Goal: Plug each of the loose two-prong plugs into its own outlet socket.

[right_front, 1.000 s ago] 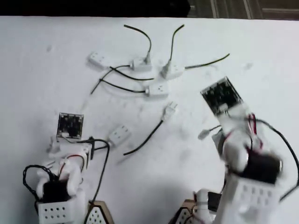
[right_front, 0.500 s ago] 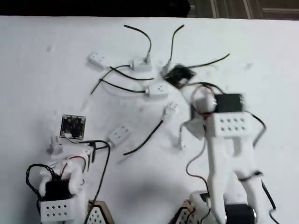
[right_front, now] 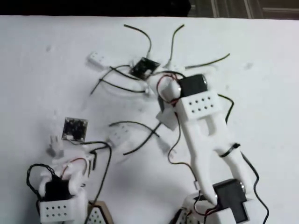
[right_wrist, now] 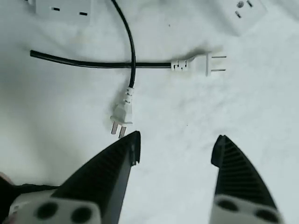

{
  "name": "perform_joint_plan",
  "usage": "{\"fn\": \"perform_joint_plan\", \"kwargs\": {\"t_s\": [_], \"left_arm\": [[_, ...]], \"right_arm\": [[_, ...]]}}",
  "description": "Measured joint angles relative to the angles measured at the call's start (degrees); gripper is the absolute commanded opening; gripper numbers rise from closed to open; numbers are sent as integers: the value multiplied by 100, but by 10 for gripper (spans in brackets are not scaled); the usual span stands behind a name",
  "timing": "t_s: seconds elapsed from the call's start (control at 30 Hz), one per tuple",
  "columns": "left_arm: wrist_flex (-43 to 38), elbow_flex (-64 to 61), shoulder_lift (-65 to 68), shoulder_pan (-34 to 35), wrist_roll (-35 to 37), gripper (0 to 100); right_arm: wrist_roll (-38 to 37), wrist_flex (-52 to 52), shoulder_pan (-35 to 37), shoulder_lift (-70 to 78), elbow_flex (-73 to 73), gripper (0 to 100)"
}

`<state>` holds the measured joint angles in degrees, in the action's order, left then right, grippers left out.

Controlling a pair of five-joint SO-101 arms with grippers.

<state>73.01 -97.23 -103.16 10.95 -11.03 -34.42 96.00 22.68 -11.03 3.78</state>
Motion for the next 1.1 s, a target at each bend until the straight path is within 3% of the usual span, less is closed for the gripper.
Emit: {"fn": "perform_joint_plan", "kwargs": {"t_s": [0.27,0.6,0.83,1.1], "left_arm": [[0,0,0,0,0,185],[0,0,0,0,0,185],[0,0,0,0,0,185],[0,0,0,0,0,185]], "right_arm": [[193,193,26,-448,105,247],[193,123,70,-2690,2374,247],[202,-1029,70,-3059,4141,247],[211,-2488,360,-3068,5178,247]]}}
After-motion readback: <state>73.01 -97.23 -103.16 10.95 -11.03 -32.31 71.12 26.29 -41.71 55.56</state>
